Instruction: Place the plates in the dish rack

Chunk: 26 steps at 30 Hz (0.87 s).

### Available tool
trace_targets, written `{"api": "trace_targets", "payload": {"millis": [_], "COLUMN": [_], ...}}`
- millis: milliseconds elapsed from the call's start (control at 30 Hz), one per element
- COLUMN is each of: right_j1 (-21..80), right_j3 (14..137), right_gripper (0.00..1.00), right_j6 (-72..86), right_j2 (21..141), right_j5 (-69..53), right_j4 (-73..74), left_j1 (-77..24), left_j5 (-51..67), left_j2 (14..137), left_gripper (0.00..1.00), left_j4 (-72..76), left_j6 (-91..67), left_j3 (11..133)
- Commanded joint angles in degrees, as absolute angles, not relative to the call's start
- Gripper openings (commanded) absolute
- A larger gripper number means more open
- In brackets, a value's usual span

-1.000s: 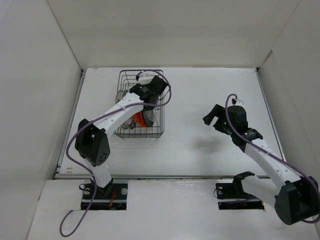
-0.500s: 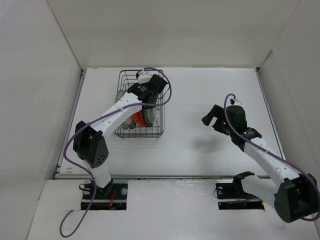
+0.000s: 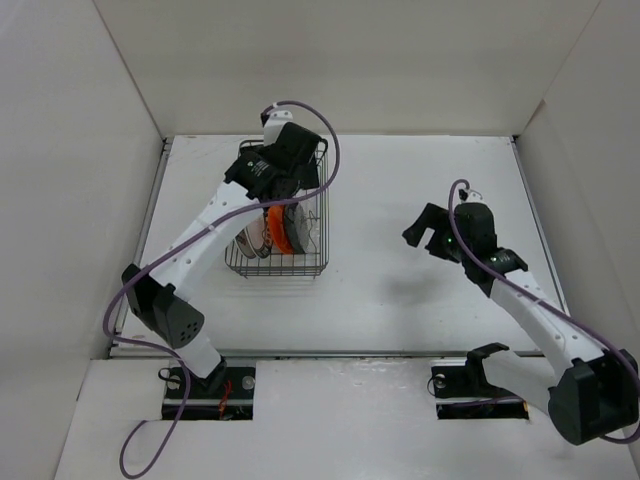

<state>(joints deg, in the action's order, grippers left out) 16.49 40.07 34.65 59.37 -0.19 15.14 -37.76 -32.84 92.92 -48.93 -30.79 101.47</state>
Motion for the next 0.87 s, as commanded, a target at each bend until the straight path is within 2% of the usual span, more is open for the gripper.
{"api": "trace_targets", "payload": {"millis": [0, 67, 167, 333, 533, 833], "right_j1": [17.3, 18.6, 18.6, 19.8, 19.8, 19.8], "right_j3": [50.1, 54.1, 63.5, 78.1, 84.3, 88.0], "right_gripper": [1.0, 1.0, 1.0, 1.0, 1.0, 1.0], "right_j6": [28.2, 25.9, 21.4, 17.4, 16.2, 15.6], "right_j2": [56.8, 55.2, 54.1, 54.1, 47.9, 44.5], "right_j5": [2.8, 7.5, 11.7, 16.6, 18.6, 22.0], "right_j4": [18.1, 21.2, 29.4, 43.3, 47.5, 52.3], "left_j1": [-37.7, -37.7, -33.6, -25.3, -17.3, -16.8], "left_j5": [-34.5, -43.8, -45.7, -33.0, -26.9, -29.8], "left_j2": [91.8, 91.8, 86.9, 78.1, 67.1, 56.8], "left_gripper": [1.0, 1.0, 1.0, 1.0, 1.0, 1.0], "left_j4": [-48.4, -48.4, -42.4, -37.8, -34.8, -38.3], "left_j6": [-15.7, -15.6, -12.8, -7.9, -2.1, -2.4], "left_j3": [107.9, 107.4, 101.9, 101.5, 105.5, 104.9]}}
